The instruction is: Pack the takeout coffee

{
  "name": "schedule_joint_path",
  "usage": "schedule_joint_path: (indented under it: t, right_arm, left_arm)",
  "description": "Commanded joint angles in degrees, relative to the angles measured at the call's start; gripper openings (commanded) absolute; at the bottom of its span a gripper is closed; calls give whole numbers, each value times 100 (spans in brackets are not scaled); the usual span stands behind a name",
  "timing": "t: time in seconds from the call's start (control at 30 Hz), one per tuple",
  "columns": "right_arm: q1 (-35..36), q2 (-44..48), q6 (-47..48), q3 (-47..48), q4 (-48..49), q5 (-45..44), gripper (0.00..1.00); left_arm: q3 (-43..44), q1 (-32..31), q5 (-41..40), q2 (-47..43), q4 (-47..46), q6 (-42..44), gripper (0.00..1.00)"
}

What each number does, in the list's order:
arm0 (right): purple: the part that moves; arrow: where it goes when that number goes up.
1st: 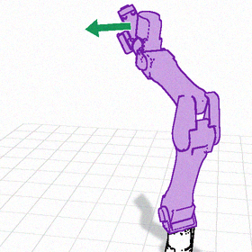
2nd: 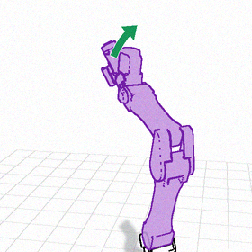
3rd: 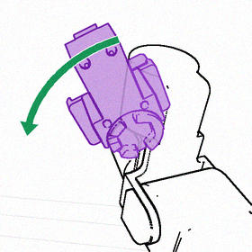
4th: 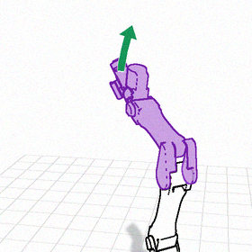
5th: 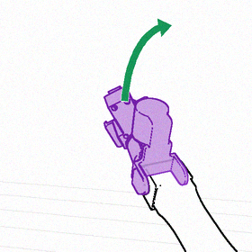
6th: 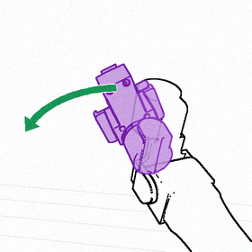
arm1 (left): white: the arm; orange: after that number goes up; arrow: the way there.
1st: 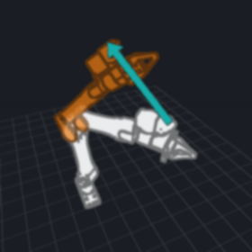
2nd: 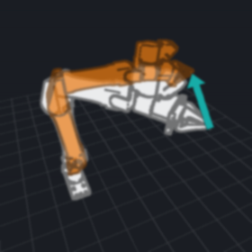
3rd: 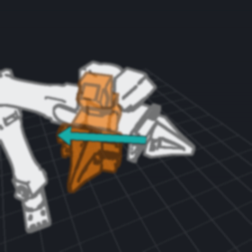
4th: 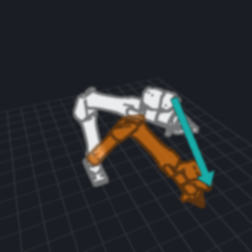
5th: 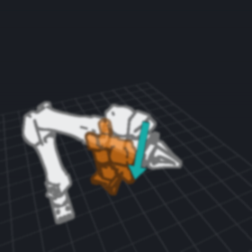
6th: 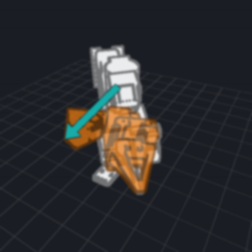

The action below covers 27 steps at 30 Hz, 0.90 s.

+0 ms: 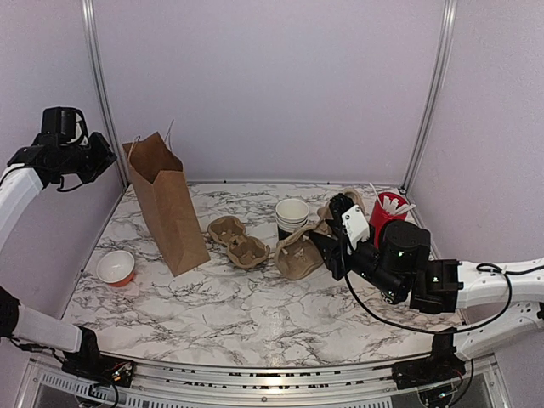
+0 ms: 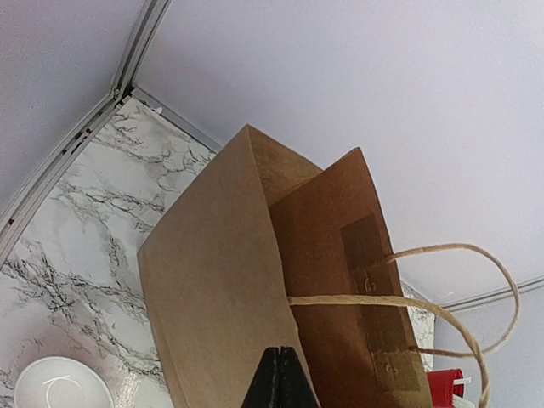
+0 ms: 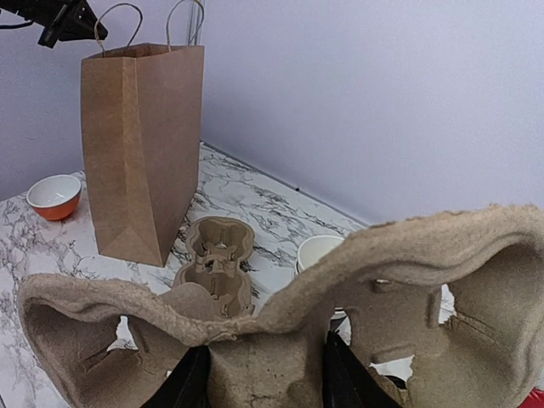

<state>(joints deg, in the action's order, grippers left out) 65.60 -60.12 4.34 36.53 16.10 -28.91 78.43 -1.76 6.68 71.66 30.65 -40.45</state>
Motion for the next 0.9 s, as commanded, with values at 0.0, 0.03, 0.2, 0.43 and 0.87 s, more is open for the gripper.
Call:
schedule_joint_path:
  t: [0.0,0.03,0.2,0.43,0.87]
  right_arm:
    - [-39,-9,98,337,180,149,41]
    - [-43,-9,129,370,194,194,41]
    - [-39,-45,315,579,286,374,41]
    - [-39,-72,268,640,201,368,41]
    - [-39,-29,94,483,107,333,41]
  left_arm:
    - [683,-184,-44,107,504,935,0]
    - [854,-239,-82,162,617,1086,0]
    - [1548,-560,-284,440,1124,1485,0]
    - [1042,-554,-1218,-57,1339,824,43]
    - [669,-544,-252,158,1173,491,54]
